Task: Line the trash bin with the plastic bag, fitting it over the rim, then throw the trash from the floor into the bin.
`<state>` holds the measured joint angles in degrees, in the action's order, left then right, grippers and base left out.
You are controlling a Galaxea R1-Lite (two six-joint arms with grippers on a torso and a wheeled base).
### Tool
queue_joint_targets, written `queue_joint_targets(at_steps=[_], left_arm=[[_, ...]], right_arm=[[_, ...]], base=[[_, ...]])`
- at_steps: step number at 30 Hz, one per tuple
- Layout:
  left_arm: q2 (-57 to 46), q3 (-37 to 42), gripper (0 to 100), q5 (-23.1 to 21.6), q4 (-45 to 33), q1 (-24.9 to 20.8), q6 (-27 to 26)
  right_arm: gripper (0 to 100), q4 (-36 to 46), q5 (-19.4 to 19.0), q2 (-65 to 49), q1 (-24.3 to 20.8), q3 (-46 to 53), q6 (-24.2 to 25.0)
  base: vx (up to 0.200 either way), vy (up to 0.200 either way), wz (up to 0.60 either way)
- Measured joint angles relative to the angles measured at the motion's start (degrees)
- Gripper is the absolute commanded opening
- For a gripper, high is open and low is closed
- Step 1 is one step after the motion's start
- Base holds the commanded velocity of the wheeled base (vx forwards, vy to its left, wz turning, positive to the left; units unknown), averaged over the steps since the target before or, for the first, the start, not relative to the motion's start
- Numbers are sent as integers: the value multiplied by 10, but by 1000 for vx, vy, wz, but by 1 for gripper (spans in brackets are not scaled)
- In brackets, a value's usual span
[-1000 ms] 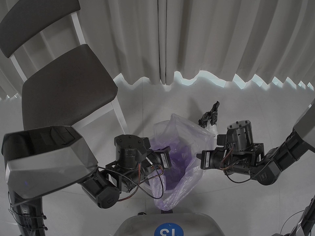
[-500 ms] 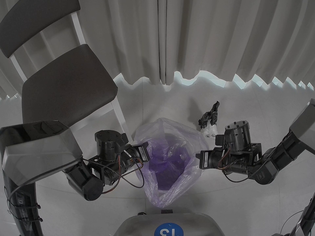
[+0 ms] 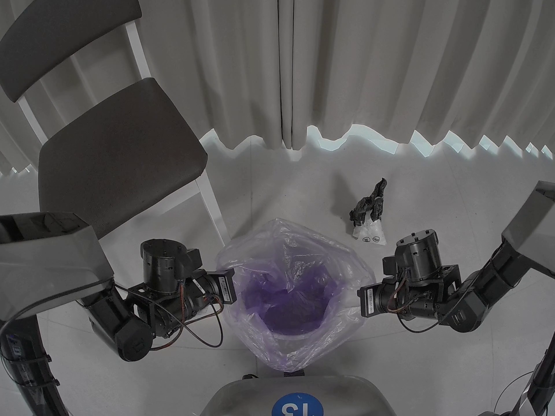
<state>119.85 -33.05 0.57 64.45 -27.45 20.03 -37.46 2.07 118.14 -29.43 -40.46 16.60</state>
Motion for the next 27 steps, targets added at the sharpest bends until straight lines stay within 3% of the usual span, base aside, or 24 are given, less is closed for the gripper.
queue_joint_targets(at_steps=[8, 18, 27], left_arm=[[10, -4, 0, -4, 4, 10, -2], [74, -112, 0, -9, -39, -8, -2], [126, -225, 0, -18, -129, -69, 5]], right_arm=[[0, 0, 0, 16, -4, 1, -5], [0, -6, -3, -5, 19, 50, -4], [0, -7, -7, -48, 30, 88, -1]], base=[[0, 0, 0], [0, 0, 0], [0, 0, 0]])
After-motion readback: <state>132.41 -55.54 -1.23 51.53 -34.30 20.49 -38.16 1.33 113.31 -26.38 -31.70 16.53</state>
